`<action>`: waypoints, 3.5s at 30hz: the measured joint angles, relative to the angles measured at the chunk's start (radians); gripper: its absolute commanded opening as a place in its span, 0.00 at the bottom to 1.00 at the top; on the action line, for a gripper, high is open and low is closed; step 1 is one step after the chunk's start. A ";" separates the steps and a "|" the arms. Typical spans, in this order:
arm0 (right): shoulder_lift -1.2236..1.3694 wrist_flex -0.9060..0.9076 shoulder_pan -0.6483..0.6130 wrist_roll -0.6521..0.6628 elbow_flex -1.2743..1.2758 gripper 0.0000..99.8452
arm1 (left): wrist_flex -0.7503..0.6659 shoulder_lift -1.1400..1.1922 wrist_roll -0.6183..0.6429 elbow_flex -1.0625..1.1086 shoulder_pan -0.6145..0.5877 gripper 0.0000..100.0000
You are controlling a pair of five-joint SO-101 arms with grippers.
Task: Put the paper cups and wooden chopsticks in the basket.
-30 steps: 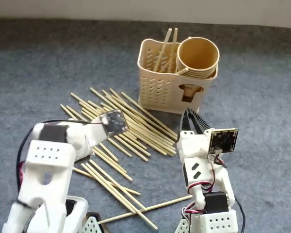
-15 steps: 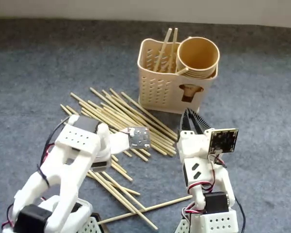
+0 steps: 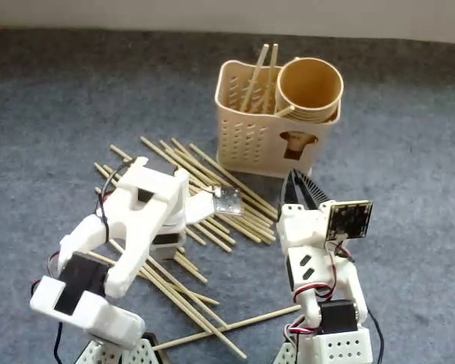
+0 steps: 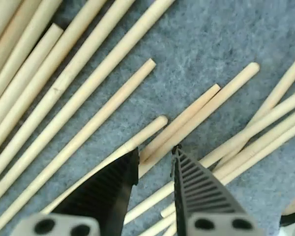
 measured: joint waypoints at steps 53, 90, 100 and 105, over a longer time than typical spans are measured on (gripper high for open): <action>0.000 0.000 0.000 0.028 0.000 0.01 | 0.095 0.135 0.000 -0.072 -0.026 0.05; 0.000 0.000 0.000 0.034 0.000 0.01 | 0.083 0.012 0.038 -0.081 -0.014 0.08; 0.000 0.000 0.000 0.034 0.000 0.01 | 0.014 0.014 0.038 -0.054 -0.014 0.10; 0.000 0.000 0.000 0.034 0.000 0.01 | -0.063 0.012 0.038 -0.002 -0.012 0.14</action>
